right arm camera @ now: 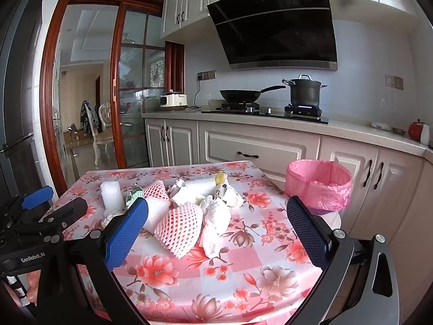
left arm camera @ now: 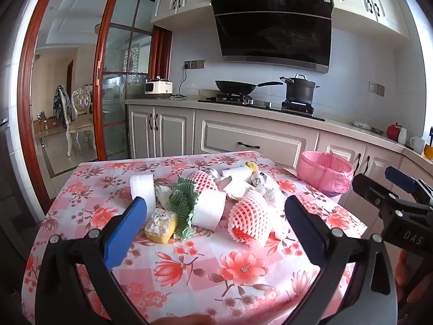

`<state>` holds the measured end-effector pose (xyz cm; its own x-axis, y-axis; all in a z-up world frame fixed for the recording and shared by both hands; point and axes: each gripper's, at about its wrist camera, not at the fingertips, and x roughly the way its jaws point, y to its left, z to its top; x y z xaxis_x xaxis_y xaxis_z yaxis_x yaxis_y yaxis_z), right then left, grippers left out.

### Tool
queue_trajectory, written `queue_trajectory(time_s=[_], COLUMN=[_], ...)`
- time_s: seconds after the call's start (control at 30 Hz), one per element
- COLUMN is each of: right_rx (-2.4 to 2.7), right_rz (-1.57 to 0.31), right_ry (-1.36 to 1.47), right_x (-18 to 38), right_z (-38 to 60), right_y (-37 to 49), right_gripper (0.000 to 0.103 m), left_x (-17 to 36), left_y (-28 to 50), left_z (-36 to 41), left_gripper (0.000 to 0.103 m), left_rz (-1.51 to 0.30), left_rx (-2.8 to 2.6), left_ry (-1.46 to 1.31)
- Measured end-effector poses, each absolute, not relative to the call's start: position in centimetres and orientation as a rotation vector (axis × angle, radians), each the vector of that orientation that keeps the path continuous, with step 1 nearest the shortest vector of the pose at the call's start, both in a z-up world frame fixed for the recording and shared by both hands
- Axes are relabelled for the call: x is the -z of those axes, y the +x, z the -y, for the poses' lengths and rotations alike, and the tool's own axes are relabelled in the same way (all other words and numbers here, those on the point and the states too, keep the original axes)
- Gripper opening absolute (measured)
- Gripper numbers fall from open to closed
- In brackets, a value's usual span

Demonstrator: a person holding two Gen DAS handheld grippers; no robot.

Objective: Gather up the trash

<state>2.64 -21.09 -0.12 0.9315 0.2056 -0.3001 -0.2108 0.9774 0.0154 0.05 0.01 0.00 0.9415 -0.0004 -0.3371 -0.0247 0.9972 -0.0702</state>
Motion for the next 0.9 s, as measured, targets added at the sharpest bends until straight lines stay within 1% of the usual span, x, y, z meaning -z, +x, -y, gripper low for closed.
queue_trajectory(time_s=[0.9], right_rx=[-0.214], right_rz=[-0.303], right_ry=[-0.010], right_x=[0.02], right_z=[21.08], right_y=[2.62], right_gripper=[0.096], left_x=[-0.01], left_y=[-0.14], left_z=[-0.25], left_gripper=[0.099], left_rz=[-0.337], left_rx=[-0.013], left_ry=[-0.073])
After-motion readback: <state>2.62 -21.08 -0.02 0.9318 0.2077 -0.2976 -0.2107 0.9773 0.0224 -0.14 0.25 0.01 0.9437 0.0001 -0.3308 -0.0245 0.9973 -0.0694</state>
